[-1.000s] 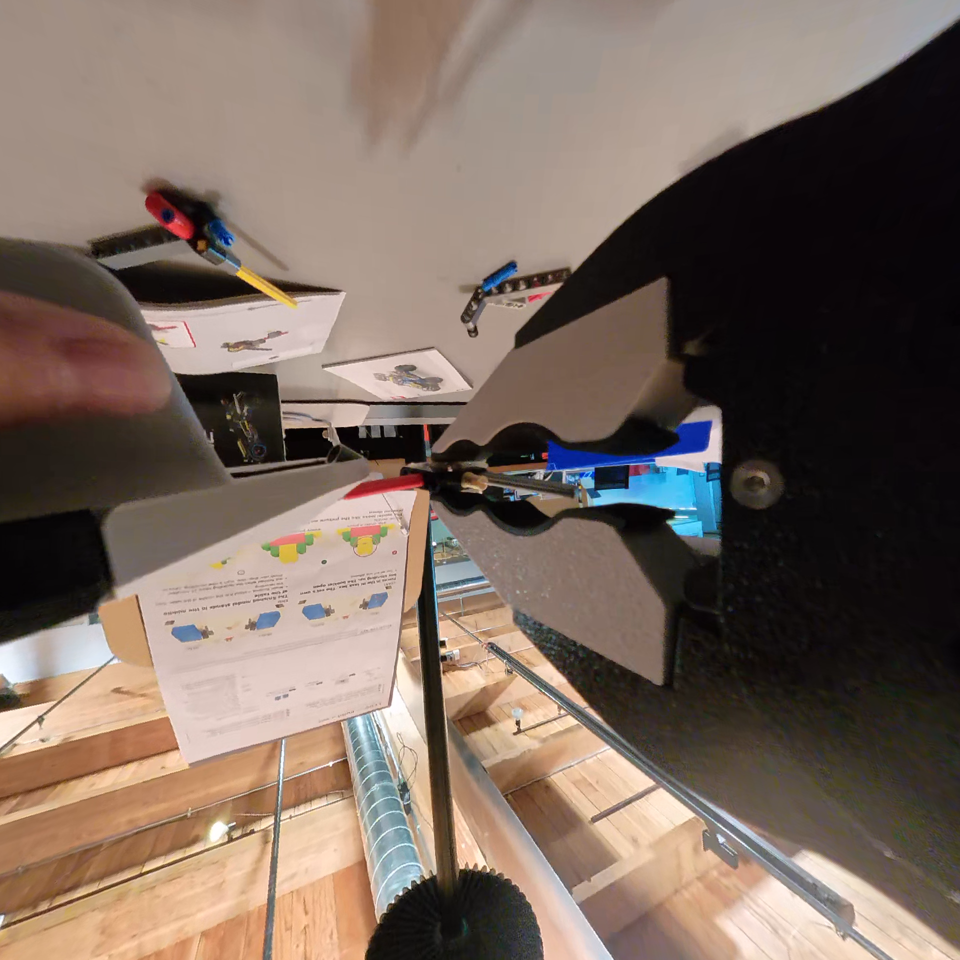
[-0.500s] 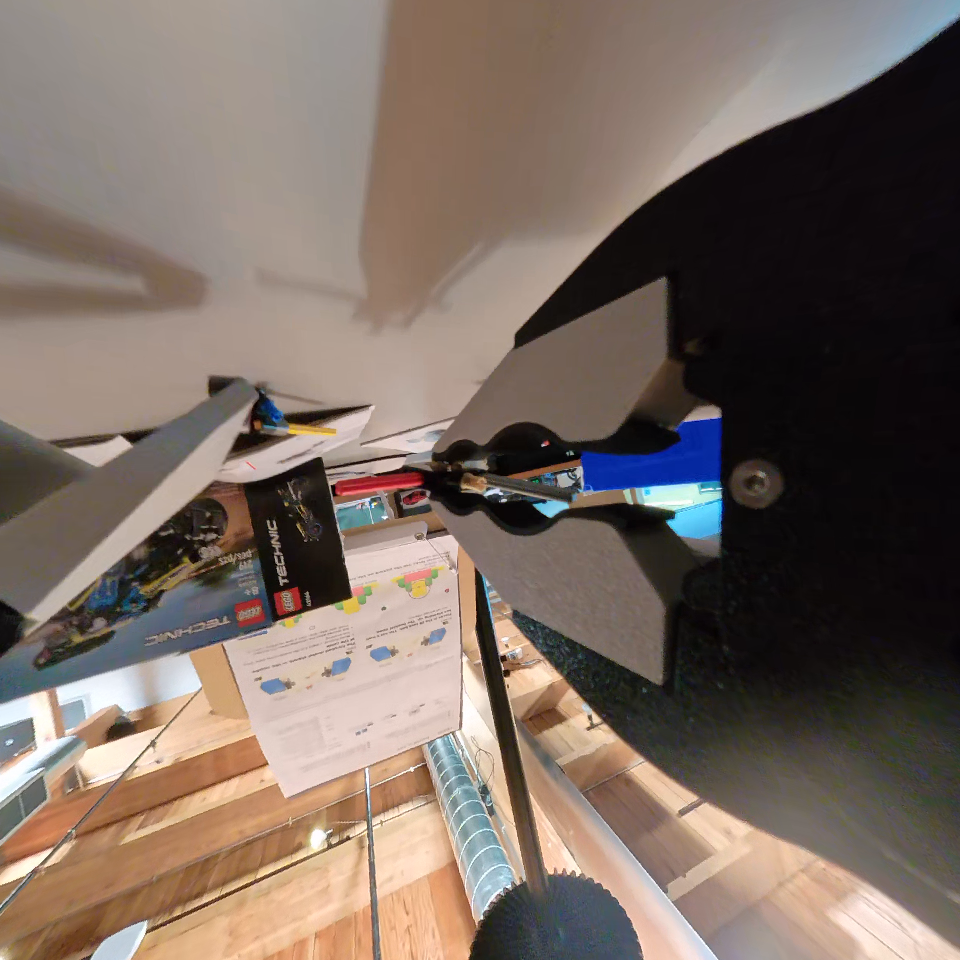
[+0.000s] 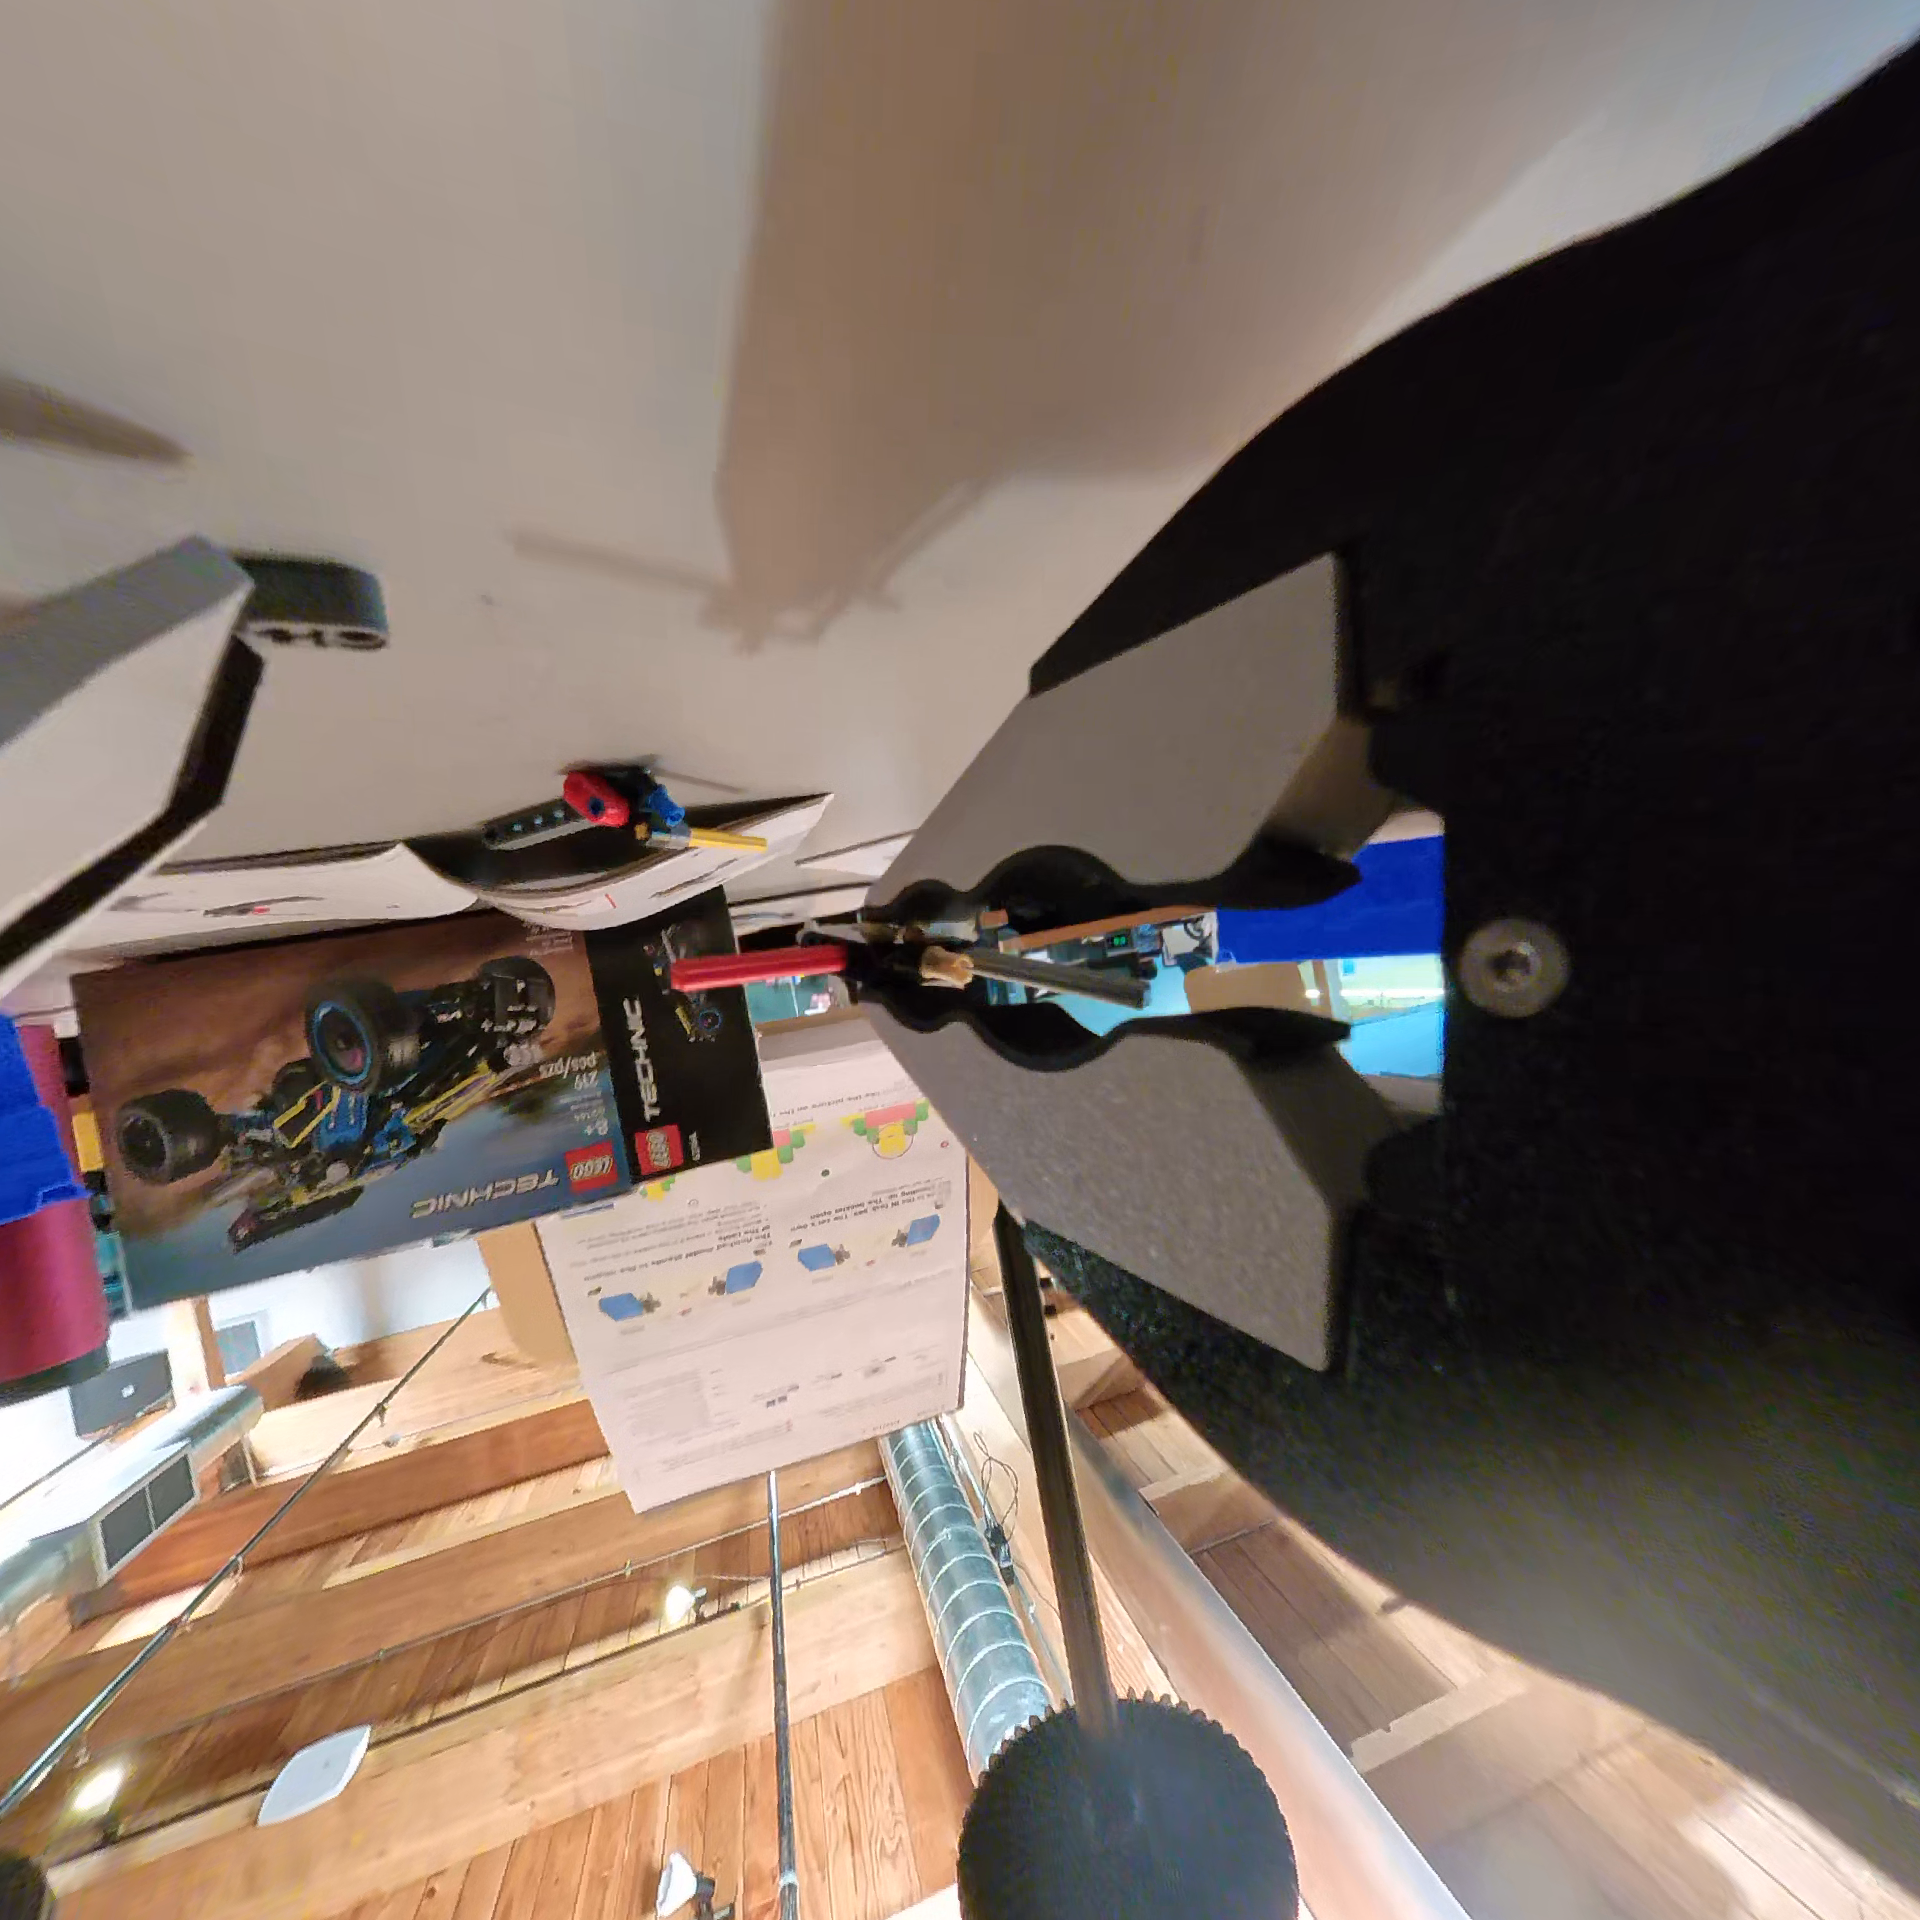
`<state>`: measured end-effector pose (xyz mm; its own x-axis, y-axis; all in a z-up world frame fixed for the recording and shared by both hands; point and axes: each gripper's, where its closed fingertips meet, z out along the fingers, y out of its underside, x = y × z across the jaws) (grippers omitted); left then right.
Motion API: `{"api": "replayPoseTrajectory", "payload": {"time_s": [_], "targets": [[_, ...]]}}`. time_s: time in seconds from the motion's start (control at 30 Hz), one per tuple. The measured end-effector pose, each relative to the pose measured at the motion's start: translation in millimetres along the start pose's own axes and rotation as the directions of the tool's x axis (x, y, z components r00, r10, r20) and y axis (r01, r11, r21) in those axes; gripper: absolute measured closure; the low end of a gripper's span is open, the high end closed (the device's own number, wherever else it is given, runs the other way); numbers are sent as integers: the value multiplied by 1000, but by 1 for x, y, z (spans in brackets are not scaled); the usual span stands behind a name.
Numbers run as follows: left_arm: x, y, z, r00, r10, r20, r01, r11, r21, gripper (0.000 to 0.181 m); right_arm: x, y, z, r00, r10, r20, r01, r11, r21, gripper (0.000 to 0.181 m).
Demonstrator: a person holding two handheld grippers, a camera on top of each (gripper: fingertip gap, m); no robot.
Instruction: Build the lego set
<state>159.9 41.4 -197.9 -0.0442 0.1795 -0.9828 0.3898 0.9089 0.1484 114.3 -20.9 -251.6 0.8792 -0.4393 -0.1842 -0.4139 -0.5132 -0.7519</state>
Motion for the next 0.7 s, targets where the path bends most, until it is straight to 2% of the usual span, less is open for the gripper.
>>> {"api": "replayPoseTrajectory", "payload": {"time_s": [0.03, 0.07, 0.13, 0.23, 0.27, 0.33, 0.4, 0.53, 0.63, 0.7], "targets": [[-3, -2, -1, 1000, 3, 16, -3, 1000, 5, 173, 3, 2, -4, 1000, -12, -22, 12, 1000, -10, 145], [-6, -4, -3, 999, 4, 35, -4, 1000, 10, 172, 8, 1, -10, 998, -36, -53, 36, 999, -3, 140], [-14, -9, -6, 996, 28, 89, -30, 999, 21, 173, 15, -17, -27, 992, -35, -124, 48, 994, 99, 139], [-29, -15, -8, 980, 98, 175, -102, 995, 13, 173, -9, -58, -47, 999, 42, 1, -40, 948, 315, 144], [-30, -17, -7, 976, 122, 180, -127, 992, 14, 172, -16, -68, -49, 1000, 11, -7, -8, 937, 350, 145], [-36, -24, -6, 965, 173, 200, -183, 983, 33, 173, -18, -75, -48, 983, -100, -154, 147, 931, 333, 147], [-41, -30, -7, 957, 201, 209, -215, 975, 49, 171, -13, -76, -42, 950, -168, -264, 239, 935, 262, 153], [-51, -34, -8, 946, 223, 234, -241, 969, 50, 171, -15, -74, -31, 953, -186, -240, 240, 945, 221, 176], [-55, -35, -9, 930, 268, 254, -288, 957, 45, 171, -12, -77, -37, 929, -221, -297, 293, 930, 224, 177], [-54, -38, -9, 922, 294, 253, -317, 947, 56, 172, -13, -79, -39, 907, -249, -340, 334, 917, 219, 168]]}}
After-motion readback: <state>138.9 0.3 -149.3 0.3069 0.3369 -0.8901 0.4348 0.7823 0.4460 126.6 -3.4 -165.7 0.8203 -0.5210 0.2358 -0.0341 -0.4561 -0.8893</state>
